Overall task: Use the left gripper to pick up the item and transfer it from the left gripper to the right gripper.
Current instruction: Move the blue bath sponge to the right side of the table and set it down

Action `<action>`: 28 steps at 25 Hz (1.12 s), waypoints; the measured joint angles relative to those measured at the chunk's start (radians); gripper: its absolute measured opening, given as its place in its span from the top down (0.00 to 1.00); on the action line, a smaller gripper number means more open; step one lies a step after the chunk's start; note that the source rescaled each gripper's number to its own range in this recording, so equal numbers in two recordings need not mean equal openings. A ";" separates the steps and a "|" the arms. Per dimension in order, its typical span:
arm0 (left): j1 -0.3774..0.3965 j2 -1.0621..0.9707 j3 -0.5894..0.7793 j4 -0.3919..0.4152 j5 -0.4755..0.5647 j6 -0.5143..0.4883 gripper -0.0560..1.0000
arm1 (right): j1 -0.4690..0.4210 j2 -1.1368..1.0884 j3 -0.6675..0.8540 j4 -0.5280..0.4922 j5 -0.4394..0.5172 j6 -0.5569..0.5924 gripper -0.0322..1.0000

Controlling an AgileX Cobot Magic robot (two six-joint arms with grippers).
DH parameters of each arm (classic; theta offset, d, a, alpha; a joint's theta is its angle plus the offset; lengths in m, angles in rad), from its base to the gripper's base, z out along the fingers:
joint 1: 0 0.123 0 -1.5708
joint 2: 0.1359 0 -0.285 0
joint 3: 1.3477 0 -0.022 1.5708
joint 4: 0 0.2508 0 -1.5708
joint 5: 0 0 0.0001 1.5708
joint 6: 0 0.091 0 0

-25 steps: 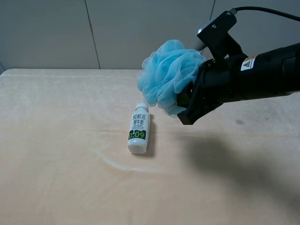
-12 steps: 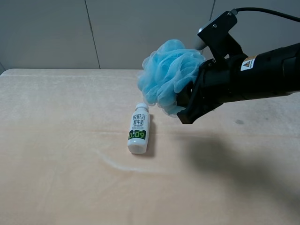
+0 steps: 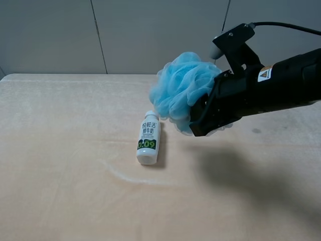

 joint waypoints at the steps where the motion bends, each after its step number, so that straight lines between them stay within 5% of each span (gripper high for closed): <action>1: 0.000 0.000 0.000 0.000 0.000 0.000 0.03 | -0.002 0.001 -0.008 -0.024 0.025 0.037 0.94; 10: 0.000 0.000 0.000 0.000 0.000 0.000 0.03 | -0.164 0.001 -0.157 -0.299 0.395 0.449 0.96; 14: 0.045 0.000 0.000 -0.001 0.000 0.000 0.03 | -0.237 0.001 -0.184 -0.316 0.512 0.470 0.96; 24: 0.399 -0.061 0.000 -0.001 -0.002 0.000 0.03 | -0.380 0.001 -0.188 -0.317 0.652 0.479 0.96; 28: 0.437 -0.094 0.000 -0.001 0.000 0.000 0.03 | -0.422 0.004 -0.188 -0.317 0.679 0.463 0.96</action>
